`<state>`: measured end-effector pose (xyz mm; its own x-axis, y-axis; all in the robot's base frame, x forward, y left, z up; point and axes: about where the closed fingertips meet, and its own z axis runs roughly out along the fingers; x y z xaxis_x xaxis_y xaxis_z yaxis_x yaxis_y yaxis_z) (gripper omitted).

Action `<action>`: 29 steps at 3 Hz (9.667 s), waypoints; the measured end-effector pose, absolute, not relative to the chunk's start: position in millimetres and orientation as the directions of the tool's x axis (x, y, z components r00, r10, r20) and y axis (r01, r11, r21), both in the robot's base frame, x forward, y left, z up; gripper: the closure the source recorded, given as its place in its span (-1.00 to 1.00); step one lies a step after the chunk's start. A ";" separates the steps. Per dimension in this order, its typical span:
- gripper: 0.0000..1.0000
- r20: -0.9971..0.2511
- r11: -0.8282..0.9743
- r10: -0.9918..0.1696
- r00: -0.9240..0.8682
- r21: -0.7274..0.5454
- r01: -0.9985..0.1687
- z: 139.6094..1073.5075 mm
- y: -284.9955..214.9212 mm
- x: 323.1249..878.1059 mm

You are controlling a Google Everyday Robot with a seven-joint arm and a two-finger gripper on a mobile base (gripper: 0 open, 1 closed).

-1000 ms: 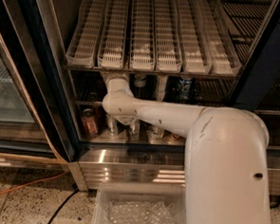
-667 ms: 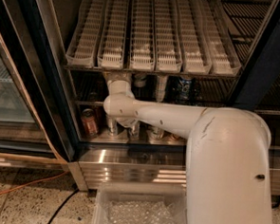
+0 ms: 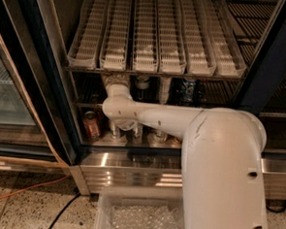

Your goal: Pick coke can from middle shelf of fridge

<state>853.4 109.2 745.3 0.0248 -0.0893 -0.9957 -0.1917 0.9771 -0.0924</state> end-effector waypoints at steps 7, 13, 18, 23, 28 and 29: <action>-0.30 -0.994 0.986 -0.103 0.041 -0.108 -0.130 750.9 120.5 913.4; -0.42 -0.989 0.991 -0.136 0.057 -0.136 0.002 759.4 101.4 931.2; -0.02 -0.983 0.982 -0.174 0.054 -0.169 0.086 759.6 91.6 977.7; 1.00 -0.986 0.986 -0.158 0.053 -0.154 0.063 756.7 93.3 961.1; 1.00 -0.993 0.990 -0.022 0.119 -0.038 -0.136 788.0 121.1 850.6; 1.00 -0.998 0.989 -0.023 0.055 -0.031 -0.147 784.4 106.5 827.3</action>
Offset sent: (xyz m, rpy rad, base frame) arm 0.0000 0.0000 0.0000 0.0000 0.0000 0.0000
